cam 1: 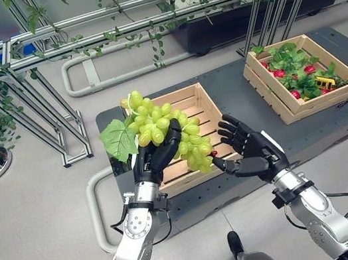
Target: Pick up the fruits from the basket on one side to the basket on the other side
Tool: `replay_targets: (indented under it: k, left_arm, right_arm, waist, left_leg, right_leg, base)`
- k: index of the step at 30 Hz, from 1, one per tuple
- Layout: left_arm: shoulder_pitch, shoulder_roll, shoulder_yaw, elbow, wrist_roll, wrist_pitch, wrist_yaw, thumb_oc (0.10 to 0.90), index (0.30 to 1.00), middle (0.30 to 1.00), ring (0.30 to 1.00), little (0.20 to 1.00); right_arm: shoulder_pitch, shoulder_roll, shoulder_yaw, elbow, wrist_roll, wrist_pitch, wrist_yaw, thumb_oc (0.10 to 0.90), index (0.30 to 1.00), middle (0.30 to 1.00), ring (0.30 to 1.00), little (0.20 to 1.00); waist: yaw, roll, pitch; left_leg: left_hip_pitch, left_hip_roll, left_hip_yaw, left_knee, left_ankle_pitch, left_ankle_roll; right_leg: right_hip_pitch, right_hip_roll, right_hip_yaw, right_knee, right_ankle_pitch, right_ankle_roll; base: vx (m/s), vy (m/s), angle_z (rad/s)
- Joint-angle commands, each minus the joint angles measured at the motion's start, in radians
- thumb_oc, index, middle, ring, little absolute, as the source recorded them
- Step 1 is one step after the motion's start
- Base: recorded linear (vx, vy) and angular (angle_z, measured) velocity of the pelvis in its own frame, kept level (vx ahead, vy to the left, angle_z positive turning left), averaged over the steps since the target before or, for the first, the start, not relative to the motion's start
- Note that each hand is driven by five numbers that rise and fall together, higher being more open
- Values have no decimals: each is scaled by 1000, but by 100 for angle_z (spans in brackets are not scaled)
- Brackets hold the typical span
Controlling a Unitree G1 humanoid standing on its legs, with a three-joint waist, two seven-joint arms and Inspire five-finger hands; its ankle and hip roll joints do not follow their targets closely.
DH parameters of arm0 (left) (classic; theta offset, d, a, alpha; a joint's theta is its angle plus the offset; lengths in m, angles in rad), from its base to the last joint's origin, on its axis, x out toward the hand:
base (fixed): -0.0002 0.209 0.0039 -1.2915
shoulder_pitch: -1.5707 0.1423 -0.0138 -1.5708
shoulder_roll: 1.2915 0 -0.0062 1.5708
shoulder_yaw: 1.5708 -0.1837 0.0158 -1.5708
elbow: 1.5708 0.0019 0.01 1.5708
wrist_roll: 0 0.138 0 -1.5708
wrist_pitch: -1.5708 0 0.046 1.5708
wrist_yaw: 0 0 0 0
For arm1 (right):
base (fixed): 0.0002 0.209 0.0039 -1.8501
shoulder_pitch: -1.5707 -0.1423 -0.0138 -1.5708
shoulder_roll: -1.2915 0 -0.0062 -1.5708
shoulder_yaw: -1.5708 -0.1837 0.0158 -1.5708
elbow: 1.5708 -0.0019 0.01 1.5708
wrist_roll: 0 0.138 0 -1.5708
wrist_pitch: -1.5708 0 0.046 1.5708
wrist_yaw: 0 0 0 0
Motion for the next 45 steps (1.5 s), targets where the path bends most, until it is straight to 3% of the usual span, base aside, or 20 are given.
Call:
replay_targets:
  k: [1, 6, 14, 18, 30, 34, 35, 36, 37, 45]
  left_arm:
    - [-123, -4, -33, -95, 11, -128, -23, 400, 300, 300, 300, 300]
    - [-134, -1, -54, -110, 30, -136, -37, 400, 300, 300, 300, 300]
    - [-145, -9, -111, -141, -47, -76, -143, 400, 300, 300, 300, 300]
    - [-144, 0, -145, -143, -47, -38, -151, 400, 300, 300, 300, 300]
    - [-132, 21, -162, -145, 13, -34, -169, 400, 300, 300, 300, 300]
    - [-136, 27, -169, -133, 71, -38, -146, 400, 300, 300, 300, 300]
    - [-134, 29, -167, -130, 71, -36, -147, 400, 300, 300, 300, 300]
    - [-132, 32, -163, -125, 72, -37, -149, 400, 300, 300, 300, 300]
    - [-131, 32, -163, -123, 74, -38, -148, 400, 300, 300, 300, 300]
    - [-115, 49, -158, -119, 91, -35, -138, 400, 300, 300, 300, 300]
  right_arm:
    - [-97, -40, 5, -73, -42, -66, 40, 800, 900, 900, 900, 900]
    - [-113, -42, 35, -60, -74, -44, 32, 800, 900, 900, 900, 900]
    - [-146, -34, 82, -25, -118, -56, -21, 800, 900, 900, 900, 900]
    - [-156, -31, 82, -30, -94, -71, -50, 800, 900, 900, 900, 900]
    - [-148, -23, 62, -39, -56, -88, -82, 800, 900, 900, 900, 900]
    - [-149, -4, 58, -37, 27, -78, -73, 800, 900, 900, 900, 900]
    - [-146, -2, 54, -37, 54, -75, -74, 615, 622, 622, 622, 622]
    - [-143, 0, 48, -38, 74, -70, -70, 491, 436, 436, 436, 436]
    - [-141, 3, 46, -38, 89, -67, -65, 400, 300, 300, 300, 300]
    - [-107, 18, 31, -41, 155, -74, -56, 400, 300, 300, 300, 300]
  waist:
    - [24, 14, -101]
    - [27, 11, -104]
    - [32, 13, -102]
    - [31, 16, -100]
    - [27, 24, -97]
    - [25, 26, -95]
    - [24, 27, -94]
    - [23, 28, -93]
    - [23, 28, -93]
    - [16, 33, -86]
  left_leg:
    - [11, -3, -29, 9, -53, 57]
    - [10, -4, -31, 9, -54, 56]
    - [4, -8, -45, 9, -54, 59]
    - [5, -6, -39, 9, -53, 60]
    - [-2, -5, -38, 9, -52, 63]
    - [-3, -4, -34, 9, -50, 62]
    - [-3, -4, -33, 9, -50, 62]
    - [-2, -3, -32, 9, -50, 62]
    - [-2, -2, -30, 9, -49, 61]
    - [-6, 2, -25, 9, -45, 60]
  right_leg:
    - [43, -24, -39, 2, -59, 9]
    - [44, -26, -42, 2, -60, 12]
    - [41, -25, -41, 2, -59, 14]
    - [41, -25, -41, 2, -58, 14]
    - [34, -25, -35, 2, -57, 15]
    - [31, -25, -33, 2, -57, 14]
    - [31, -25, -33, 2, -57, 14]
    - [31, -26, -33, 2, -57, 14]
    - [30, -26, -33, 2, -56, 14]
    - [24, -26, -34, 2, -53, 14]
  base:
    - [0, 0, 0]
    - [0, 0, 0]
    - [0, 0, 0]
    - [0, 0, 0]
    - [0, 0, 0]
    - [0, 0, 0]
    - [0, 0, 0]
    - [0, 0, 0]
    - [0, 0, 0]
    - [0, 0, 0]
